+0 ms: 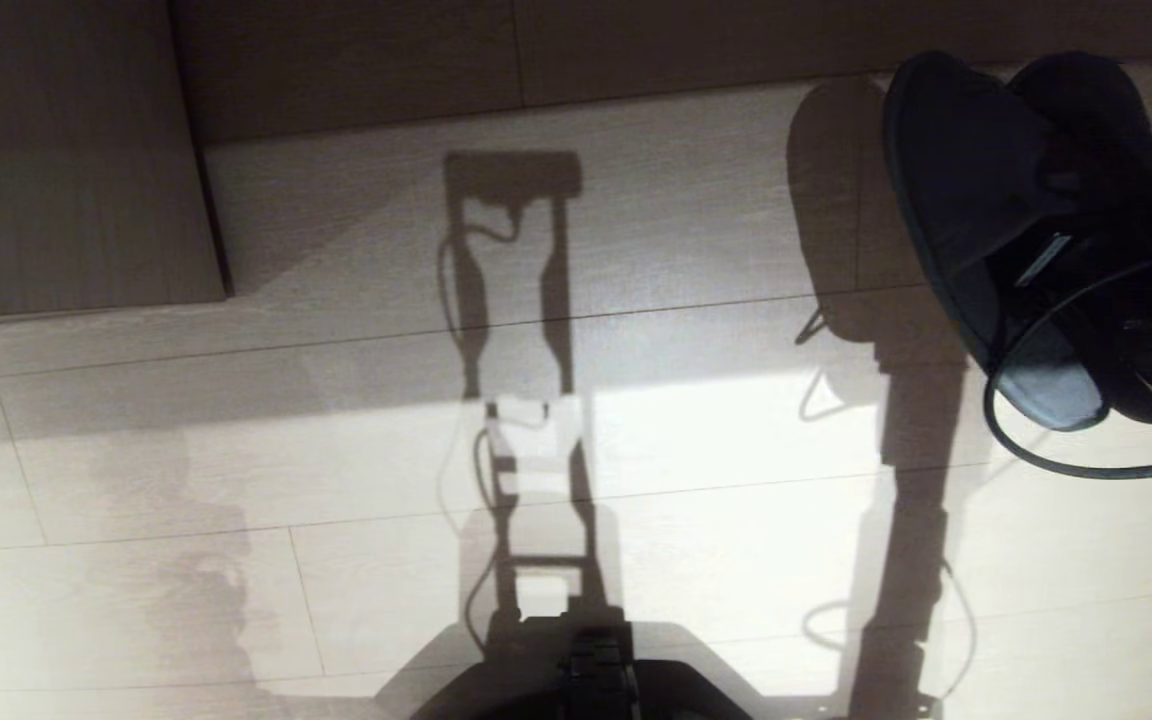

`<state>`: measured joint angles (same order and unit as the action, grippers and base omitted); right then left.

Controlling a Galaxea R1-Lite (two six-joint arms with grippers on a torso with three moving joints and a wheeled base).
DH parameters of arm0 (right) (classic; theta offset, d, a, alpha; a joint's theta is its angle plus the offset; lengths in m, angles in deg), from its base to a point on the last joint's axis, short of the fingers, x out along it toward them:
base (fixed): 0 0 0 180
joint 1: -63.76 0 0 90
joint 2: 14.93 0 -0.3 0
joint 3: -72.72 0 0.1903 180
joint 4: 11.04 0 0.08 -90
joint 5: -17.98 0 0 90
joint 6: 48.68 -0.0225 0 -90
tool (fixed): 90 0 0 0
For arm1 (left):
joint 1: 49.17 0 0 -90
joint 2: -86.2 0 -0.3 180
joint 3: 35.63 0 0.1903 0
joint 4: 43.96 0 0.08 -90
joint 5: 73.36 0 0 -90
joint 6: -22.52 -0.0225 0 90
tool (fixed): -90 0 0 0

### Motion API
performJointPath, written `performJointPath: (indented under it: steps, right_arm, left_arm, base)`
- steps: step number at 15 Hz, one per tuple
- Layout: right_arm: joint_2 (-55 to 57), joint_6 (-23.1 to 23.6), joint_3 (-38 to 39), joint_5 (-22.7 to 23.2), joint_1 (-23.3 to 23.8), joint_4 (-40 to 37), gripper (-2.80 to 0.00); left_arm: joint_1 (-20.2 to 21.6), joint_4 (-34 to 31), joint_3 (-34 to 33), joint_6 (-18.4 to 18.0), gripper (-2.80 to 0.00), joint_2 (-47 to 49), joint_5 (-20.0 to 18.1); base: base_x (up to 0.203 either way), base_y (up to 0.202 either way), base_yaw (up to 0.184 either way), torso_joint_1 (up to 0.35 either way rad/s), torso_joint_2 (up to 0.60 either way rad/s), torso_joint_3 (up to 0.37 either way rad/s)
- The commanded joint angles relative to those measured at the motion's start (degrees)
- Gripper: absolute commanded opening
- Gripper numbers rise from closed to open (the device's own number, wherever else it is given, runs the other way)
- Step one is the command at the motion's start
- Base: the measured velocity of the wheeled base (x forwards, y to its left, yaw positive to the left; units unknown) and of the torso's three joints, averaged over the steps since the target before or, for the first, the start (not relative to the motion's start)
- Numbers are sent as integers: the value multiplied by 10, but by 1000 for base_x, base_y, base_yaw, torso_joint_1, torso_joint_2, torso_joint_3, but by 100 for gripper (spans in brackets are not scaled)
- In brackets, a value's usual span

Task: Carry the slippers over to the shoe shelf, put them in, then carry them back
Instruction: Place the slippers on the floor

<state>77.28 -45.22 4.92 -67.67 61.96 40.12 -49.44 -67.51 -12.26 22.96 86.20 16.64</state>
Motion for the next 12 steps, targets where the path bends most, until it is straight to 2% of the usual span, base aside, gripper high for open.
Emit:
performJointPath:
  steps: [1, 5, 12]
  right_arm:
    - [87, -5, -13, 9, 0, 45, -280]
    - [186, -17, -36, 29, -1, 122, -280]
    - [235, -13, -45, 29, -1, 127, -280]
  left_arm:
    - [0, 0, -1, 0, -280, 0, 0]
    - [0, 0, -1, 0, -280, -1, 0]
    - [0, 0, -1, 1, -280, -1, 1]
  base:
    - [0, 0, 0, 0, 0, 0]
    - [0, 0, 0, 0, 0, 0]
    - [0, 0, 0, 0, 0, 0]
